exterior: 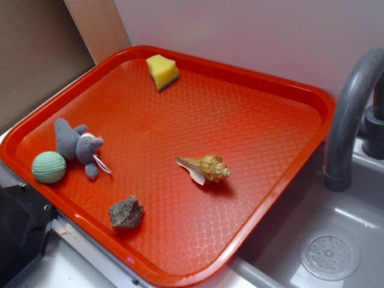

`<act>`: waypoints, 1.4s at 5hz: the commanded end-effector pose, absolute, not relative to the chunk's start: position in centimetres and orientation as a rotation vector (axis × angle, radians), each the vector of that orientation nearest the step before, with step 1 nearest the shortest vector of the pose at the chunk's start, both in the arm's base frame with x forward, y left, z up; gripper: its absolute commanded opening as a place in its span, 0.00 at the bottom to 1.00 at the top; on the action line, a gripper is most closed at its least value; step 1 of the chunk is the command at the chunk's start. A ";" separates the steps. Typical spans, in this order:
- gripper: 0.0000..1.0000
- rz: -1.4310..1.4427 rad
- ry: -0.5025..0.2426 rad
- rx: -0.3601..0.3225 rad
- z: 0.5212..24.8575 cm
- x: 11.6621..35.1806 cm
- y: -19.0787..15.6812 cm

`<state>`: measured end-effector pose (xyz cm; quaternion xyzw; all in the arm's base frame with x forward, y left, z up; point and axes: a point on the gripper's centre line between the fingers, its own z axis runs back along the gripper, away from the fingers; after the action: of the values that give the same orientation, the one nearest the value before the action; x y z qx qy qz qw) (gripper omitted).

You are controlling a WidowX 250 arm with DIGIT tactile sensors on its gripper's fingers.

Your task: Grab the green ball.

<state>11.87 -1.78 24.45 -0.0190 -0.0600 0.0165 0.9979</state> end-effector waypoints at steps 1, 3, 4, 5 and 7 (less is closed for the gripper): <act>1.00 0.033 -0.120 -0.038 24.4 11.9 -1.8; 1.00 0.192 -0.158 0.144 14.5 15.3 3.3; 1.00 0.179 -0.108 0.088 9.8 14.5 3.4; 1.00 0.107 -0.034 0.017 6.0 12.5 3.1; 1.00 0.033 0.033 0.010 3.4 10.7 1.2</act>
<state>11.08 1.62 3.44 0.0071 0.0123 0.0162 0.9998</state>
